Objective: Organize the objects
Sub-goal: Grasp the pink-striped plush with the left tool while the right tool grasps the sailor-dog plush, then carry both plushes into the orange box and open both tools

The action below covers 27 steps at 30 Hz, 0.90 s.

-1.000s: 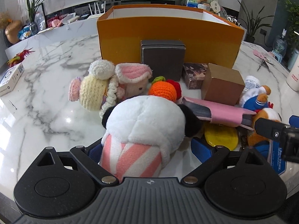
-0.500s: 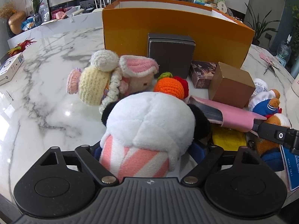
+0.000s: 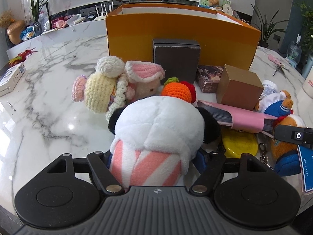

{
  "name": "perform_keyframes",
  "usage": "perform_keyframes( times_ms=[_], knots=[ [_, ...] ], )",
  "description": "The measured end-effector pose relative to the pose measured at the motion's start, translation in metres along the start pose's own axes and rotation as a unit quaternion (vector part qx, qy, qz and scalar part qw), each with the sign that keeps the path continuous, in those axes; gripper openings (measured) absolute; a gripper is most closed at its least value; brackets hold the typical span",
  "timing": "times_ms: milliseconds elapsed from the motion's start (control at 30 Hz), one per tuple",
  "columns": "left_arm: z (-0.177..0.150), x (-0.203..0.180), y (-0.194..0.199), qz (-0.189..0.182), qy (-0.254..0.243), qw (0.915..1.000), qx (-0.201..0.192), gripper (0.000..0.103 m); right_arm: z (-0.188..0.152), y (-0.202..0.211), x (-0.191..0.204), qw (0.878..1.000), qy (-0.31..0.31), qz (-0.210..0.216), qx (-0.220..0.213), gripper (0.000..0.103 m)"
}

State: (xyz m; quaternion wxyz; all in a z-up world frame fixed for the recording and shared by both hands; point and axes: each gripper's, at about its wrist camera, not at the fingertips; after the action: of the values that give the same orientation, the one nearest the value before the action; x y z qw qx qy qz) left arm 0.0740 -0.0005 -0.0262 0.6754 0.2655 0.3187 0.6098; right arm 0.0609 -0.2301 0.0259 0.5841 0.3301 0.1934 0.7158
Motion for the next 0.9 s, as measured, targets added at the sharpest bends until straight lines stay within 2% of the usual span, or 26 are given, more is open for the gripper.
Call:
perform_keyframes(
  times_ms=[167,367,667,900],
  knots=[
    [-0.002,0.001,0.007,-0.004,0.001,1.0,-0.006,0.083,0.0,0.014,-0.005,1.0,-0.004,0.006,-0.025,0.055],
    [-0.005,0.0,0.031,-0.01,-0.011,0.9992,-0.038,0.083,0.0,0.031,-0.01,0.999,-0.011,0.021,-0.049,0.055],
    [-0.005,0.01,0.054,-0.011,0.001,0.998,-0.062,0.083,-0.002,0.045,-0.009,0.997,-0.01,0.038,-0.062,0.055],
    [-0.002,0.007,0.071,-0.013,-0.004,0.9971,-0.075,0.083,-0.004,0.053,0.002,0.997,0.013,0.037,-0.059,0.055]
  ],
)
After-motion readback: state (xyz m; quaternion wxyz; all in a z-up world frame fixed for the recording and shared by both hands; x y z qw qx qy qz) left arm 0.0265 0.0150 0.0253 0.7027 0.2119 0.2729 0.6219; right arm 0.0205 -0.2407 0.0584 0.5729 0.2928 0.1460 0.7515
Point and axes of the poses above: each gripper's, at about its wrist camera, not at the fingertips, and y roughly against the way its jaws point, x to its left, z to its top, and after that the axes turned 5 degrees about y, right-handed
